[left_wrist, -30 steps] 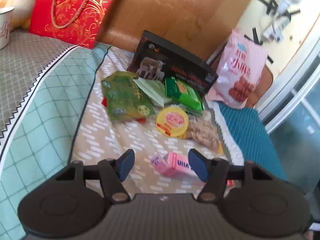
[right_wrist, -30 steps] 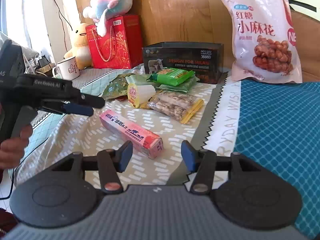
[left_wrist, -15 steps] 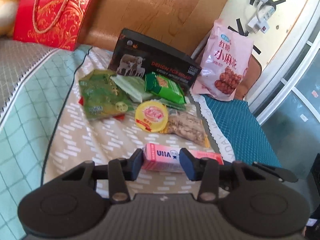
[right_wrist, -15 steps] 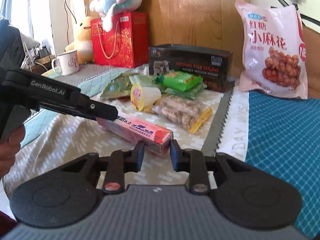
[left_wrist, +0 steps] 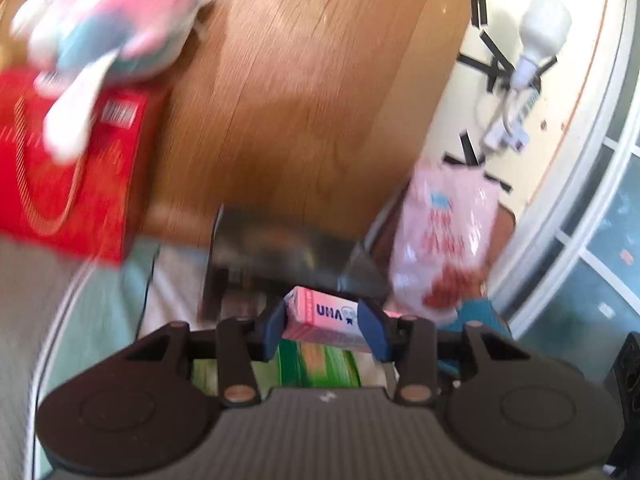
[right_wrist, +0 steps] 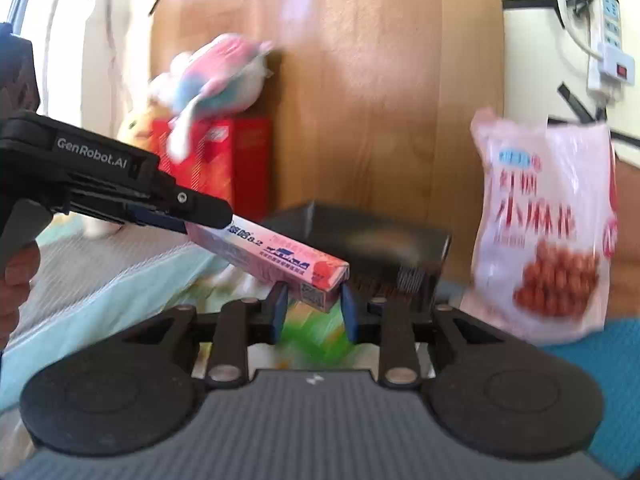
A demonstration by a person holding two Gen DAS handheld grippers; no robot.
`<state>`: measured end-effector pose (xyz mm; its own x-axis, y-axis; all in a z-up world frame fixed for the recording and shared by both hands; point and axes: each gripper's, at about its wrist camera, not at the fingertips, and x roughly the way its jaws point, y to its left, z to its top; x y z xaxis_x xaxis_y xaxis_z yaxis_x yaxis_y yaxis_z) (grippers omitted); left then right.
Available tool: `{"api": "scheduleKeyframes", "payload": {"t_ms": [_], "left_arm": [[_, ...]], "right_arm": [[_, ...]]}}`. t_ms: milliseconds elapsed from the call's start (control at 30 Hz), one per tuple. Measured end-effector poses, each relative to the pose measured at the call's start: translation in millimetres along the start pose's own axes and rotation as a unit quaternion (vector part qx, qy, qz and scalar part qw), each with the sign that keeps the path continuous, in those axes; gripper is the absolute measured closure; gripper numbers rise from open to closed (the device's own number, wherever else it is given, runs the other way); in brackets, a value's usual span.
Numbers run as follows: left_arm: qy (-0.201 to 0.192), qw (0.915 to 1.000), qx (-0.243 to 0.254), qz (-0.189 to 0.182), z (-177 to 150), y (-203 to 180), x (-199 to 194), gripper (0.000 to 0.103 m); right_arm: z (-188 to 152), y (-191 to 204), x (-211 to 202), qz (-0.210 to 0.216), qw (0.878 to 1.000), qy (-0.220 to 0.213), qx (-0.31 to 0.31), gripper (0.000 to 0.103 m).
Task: Organize snacks
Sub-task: 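Carry the pink candy box into the black box and release, then grasp the clear peanut bag with yellow clip using the left gripper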
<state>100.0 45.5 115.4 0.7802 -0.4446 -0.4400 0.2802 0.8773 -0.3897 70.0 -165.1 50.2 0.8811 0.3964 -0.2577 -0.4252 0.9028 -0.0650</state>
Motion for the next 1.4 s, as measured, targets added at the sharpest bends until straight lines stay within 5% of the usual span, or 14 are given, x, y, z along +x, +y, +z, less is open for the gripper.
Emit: {"api": "scheduleKeyframes", "payload": {"t_ms": [267, 433, 567, 1033, 1200, 1400], "left_arm": [[0.020, 0.9987, -0.029, 0.038, 39.8, 29.1, 84.9, 0.063], [0.040, 0.9971, -0.059, 0.028, 36.4, 47.4, 107.9, 0.053], [0.040, 0.9973, -0.049, 0.038, 28.8, 47.8, 107.9, 0.052], [0.030, 0.9978, -0.042, 0.042, 16.6, 35.2, 35.9, 0.046], [0.019, 0.9986, -0.015, 0.046, 13.4, 17.5, 1.2, 0.044], [0.006, 0.9981, 0.006, 0.062, 10.0, 9.0, -30.0, 0.038]], "right_arm": [[12.9, -15.4, 82.2, -0.039, 0.998, 0.015, -0.047, 0.071], [5.3, -7.9, 92.7, -0.048, 0.996, 0.003, -0.079, 0.050], [4.7, -14.1, 84.8, -0.037, 0.998, -0.007, -0.051, 0.049], [26.8, -71.7, -10.6, -0.052, 0.994, -0.035, 0.093, 0.049], [64.4, -118.7, -64.3, -0.015, 0.976, -0.085, 0.198, 0.049], [116.9, -197.6, -178.4, -0.037, 0.945, -0.183, 0.269, 0.048]]}}
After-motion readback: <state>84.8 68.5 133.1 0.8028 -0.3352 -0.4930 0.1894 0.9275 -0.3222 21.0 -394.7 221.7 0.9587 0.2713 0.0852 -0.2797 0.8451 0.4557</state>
